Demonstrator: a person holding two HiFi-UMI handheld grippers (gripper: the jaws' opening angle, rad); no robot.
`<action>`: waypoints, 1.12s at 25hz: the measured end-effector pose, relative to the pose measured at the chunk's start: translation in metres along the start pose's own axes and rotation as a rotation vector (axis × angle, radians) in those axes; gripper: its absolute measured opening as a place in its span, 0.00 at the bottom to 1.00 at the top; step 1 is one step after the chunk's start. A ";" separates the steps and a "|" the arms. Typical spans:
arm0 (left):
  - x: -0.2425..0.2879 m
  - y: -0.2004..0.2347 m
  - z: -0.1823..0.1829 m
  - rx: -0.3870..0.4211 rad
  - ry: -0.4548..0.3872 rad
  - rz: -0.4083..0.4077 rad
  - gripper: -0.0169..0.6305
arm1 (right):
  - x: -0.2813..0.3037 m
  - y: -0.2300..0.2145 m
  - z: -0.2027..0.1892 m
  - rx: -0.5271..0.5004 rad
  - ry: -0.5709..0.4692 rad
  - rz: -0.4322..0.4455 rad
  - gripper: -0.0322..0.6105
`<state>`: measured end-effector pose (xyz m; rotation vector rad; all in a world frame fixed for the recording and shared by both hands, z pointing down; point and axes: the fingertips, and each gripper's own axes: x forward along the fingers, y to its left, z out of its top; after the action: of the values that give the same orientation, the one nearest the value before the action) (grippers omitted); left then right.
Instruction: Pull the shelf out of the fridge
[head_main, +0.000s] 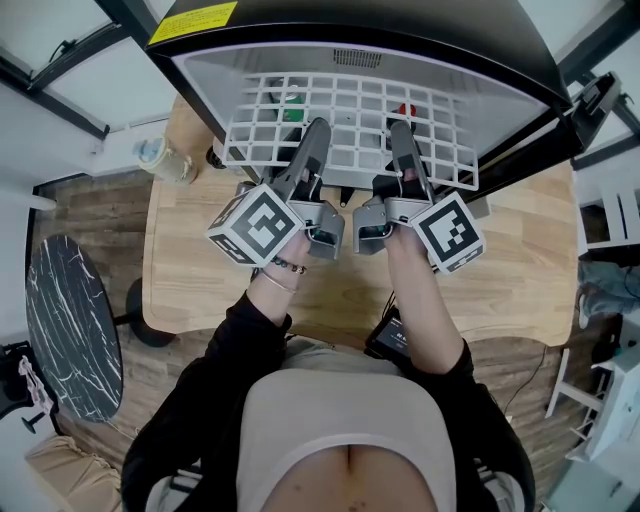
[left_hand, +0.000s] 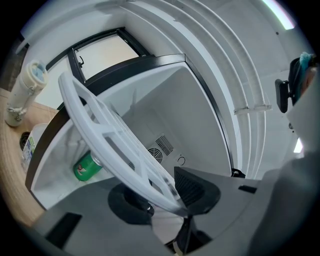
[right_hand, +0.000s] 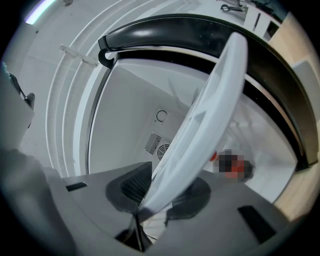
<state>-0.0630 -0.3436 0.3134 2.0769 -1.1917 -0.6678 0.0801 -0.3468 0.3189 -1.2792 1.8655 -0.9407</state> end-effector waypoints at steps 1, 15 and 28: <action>0.000 0.000 0.000 0.001 0.000 0.000 0.25 | 0.000 0.000 0.000 -0.001 -0.001 0.000 0.22; -0.004 0.000 -0.003 0.002 0.019 0.025 0.23 | -0.004 -0.004 -0.001 0.102 0.018 -0.026 0.19; -0.008 -0.005 -0.002 -0.018 0.037 0.042 0.23 | -0.008 -0.002 -0.001 0.203 0.052 -0.032 0.16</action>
<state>-0.0623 -0.3342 0.3116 2.0348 -1.2009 -0.6163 0.0828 -0.3391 0.3221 -1.1749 1.7420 -1.1583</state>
